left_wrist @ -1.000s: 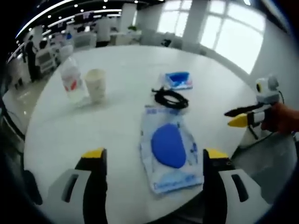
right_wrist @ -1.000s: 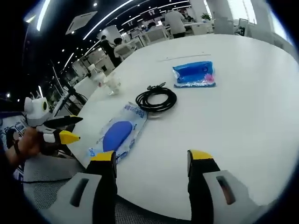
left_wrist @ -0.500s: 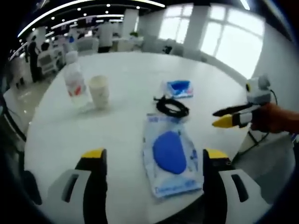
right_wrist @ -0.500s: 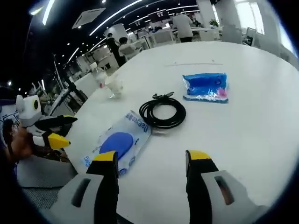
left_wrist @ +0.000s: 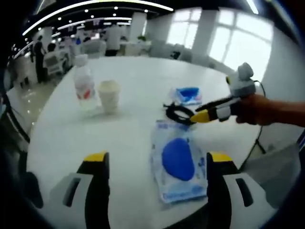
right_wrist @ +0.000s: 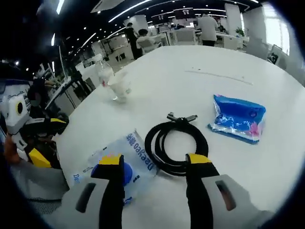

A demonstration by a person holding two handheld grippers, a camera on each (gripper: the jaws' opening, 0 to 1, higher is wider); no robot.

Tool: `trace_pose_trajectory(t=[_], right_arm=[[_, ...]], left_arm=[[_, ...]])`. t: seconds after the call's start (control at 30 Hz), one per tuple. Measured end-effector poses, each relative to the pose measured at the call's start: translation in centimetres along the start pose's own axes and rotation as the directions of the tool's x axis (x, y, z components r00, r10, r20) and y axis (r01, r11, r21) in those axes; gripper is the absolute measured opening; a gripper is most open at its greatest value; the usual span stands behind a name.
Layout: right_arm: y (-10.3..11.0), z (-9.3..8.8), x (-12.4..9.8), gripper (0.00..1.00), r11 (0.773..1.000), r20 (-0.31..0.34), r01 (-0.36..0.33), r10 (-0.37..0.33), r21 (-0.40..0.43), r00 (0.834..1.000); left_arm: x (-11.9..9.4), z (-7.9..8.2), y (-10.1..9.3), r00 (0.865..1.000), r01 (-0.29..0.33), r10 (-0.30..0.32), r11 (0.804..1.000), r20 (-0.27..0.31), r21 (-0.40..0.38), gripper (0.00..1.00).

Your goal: Arrange the tabletop items into an orderly group along one side of the table until the central work area is clear of visible clutter.

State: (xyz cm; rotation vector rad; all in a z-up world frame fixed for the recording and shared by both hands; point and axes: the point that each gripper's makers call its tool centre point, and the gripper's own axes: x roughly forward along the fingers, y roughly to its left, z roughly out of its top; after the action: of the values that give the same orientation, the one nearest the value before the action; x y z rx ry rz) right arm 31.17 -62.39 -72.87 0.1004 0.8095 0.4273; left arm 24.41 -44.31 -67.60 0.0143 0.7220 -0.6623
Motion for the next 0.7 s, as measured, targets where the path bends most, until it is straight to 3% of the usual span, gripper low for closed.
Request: trace_pose_trajectory(t=[0.2,0.33,0.43,0.5,0.6,0.67,0.7], right_arm=[[-0.3,0.2,2.0,0.5,1.0,-0.041,-0.014,0.014,-0.007,0.999],[-0.1,-0.4,2.6,0.34,1.0,-0.081,-0.01,0.01,-0.003,0.997],[0.0,-0.4,3.1,0.3,0.999,-0.078,-0.005,0.009,0.047,0.997],[0.1,-1.3,3.7,0.29,0.995,-0.117,-0.002,0.013,0.095,0.993],[0.2,-0.8,3.9,0.25,0.994,-0.095,0.002,0.009,0.113,0.995],[0.4,-0.4,3.8,0.12,0.995,-0.069,-0.002,0.009,0.102,0.998],[0.4,-0.2,3.9,0.11,0.996,-0.057,-0.003,0.009,0.094,0.998]], left_arm=[[-0.2,0.3,0.6,1.0,-0.012,0.013,0.999,0.017,-0.045,0.8],[0.1,-0.2,-0.2,1.0,0.002,-0.002,1.0,-0.012,-0.014,0.8],[0.1,-0.1,-0.3,1.0,0.01,-0.01,1.0,-0.01,-0.021,0.8],[0.0,-0.2,0.1,1.0,0.001,-0.001,1.0,-0.009,-0.032,0.8],[0.1,-0.2,0.4,1.0,-0.009,0.009,0.999,-0.009,-0.041,0.79],[0.1,-0.3,0.4,1.0,-0.008,0.008,0.999,-0.012,-0.041,0.79],[0.2,-0.3,0.4,1.0,-0.008,0.008,0.999,-0.013,-0.041,0.79]])
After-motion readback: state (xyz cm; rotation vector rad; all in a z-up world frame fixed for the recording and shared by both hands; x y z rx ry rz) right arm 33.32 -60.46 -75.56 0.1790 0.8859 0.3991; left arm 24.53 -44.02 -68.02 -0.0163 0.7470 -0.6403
